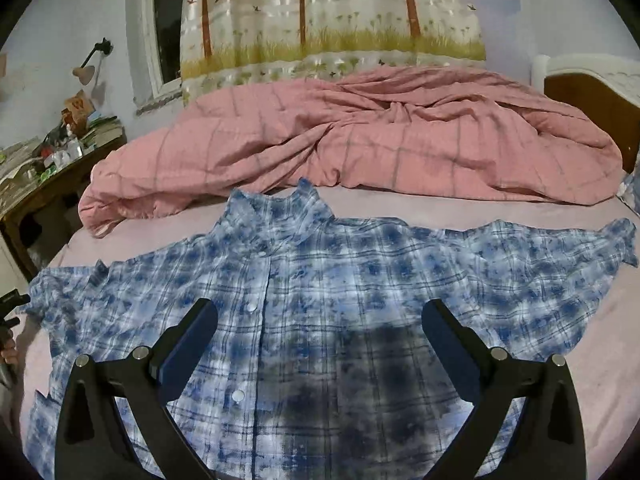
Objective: Fold large clothes
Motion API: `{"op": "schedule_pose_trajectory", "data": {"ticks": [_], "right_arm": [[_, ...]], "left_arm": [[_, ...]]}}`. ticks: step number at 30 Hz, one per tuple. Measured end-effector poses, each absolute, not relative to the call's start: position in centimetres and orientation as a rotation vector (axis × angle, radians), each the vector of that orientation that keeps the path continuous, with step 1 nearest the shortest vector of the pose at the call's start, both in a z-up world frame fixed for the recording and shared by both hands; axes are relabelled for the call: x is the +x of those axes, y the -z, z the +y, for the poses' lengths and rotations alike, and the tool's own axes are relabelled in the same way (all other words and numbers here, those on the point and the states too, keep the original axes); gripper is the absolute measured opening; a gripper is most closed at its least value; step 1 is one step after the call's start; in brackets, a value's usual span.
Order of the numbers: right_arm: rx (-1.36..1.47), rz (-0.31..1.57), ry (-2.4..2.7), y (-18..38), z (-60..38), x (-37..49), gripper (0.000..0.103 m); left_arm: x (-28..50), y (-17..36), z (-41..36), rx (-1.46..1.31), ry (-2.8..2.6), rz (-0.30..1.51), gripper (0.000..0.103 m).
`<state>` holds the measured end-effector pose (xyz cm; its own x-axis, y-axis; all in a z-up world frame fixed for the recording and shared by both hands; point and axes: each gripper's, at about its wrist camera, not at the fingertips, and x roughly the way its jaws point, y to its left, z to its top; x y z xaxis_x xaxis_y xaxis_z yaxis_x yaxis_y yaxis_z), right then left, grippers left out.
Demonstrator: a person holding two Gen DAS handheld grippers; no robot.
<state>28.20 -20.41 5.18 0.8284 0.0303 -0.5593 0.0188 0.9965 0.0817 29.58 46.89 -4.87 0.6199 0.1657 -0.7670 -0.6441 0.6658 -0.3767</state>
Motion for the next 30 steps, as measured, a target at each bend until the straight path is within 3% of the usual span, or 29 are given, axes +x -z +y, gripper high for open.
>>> {"op": "schedule_pose_trajectory", "data": {"ticks": [2,5,7,8,9,13,16,23,27,30], "right_arm": [[0.067,0.584,-0.008,-5.2,-20.0,27.9,0.103],[0.046,0.576,-0.017,-5.3,-19.5,27.6,0.103],[0.028,0.58,-0.017,-5.2,-19.3,27.6,0.103],[0.025,0.583,-0.015,-5.2,-19.2,27.6,0.103],[0.029,0.586,-0.016,-5.1,-19.3,27.6,0.103],[0.053,0.591,-0.023,-5.3,-19.7,27.5,0.103],[0.058,0.572,-0.024,-6.4,-20.3,26.9,0.103],[0.076,0.531,0.004,-8.5,-21.9,25.7,0.103],[0.112,0.515,0.01,-9.5,-23.4,25.1,0.103],[0.128,0.51,0.049,-10.1,-24.9,24.8,0.103]], "left_arm": [[29.9,4.8,46.7,-0.675,-0.518,0.754,0.086],[31.6,4.8,45.9,-0.591,-0.499,0.771,0.066],[32.5,5.0,45.8,-0.534,-0.526,0.791,0.034],[32.6,5.0,45.6,-0.516,-0.541,0.788,0.023],[32.5,4.9,45.7,-0.513,-0.533,0.78,0.003],[31.0,2.4,44.0,-0.437,-0.506,0.676,0.001],[28.6,-2.4,39.4,-0.358,-0.383,0.523,0.001],[27.5,-12.2,21.5,-0.175,-0.031,0.392,0.001],[27.9,-12.8,11.1,-0.077,0.178,0.419,0.002],[28.7,-9.5,5.3,-0.028,0.243,0.5,0.002]]}}
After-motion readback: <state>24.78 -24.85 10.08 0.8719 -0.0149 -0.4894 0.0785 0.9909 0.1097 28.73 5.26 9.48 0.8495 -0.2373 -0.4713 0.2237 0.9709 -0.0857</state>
